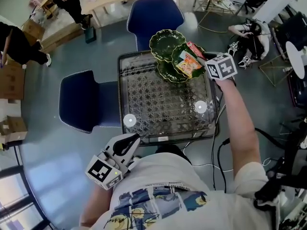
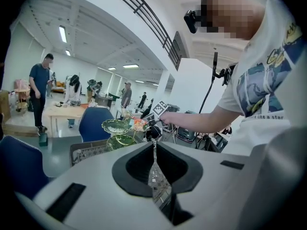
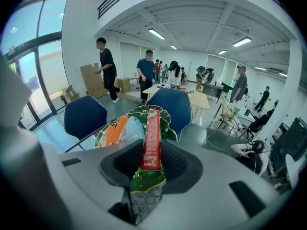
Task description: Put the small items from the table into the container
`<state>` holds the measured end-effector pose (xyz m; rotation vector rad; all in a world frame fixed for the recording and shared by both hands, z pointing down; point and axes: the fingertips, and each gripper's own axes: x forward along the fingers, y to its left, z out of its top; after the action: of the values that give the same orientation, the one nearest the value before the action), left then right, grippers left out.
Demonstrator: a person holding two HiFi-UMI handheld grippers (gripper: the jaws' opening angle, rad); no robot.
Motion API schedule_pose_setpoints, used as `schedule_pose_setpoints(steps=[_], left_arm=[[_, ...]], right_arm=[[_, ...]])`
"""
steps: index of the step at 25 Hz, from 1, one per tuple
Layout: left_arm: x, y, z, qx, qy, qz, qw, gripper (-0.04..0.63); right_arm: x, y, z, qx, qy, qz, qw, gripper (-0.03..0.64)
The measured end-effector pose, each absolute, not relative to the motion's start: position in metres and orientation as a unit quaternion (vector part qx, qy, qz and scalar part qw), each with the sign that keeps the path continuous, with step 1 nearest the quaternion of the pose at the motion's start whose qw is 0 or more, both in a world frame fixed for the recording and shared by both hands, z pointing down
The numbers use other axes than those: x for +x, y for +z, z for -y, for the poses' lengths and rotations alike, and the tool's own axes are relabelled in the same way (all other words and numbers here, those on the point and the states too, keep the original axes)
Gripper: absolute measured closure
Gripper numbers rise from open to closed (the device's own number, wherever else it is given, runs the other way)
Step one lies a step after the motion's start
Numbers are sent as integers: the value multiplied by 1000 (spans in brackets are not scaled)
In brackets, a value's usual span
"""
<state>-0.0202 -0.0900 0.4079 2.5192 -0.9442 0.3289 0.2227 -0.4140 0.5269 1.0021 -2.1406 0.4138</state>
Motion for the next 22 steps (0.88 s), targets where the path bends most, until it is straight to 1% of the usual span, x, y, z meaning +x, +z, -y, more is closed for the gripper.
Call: schedule_pose_setpoints(steps=[11,22], left_arm=[[-24,410,87,909,118,335,217,584],[-28,398,69,923,110,308,205,584]], right_arm=[[227,516,413,398,161,841,328,505],[263,458,371,477,107,825,285,505]])
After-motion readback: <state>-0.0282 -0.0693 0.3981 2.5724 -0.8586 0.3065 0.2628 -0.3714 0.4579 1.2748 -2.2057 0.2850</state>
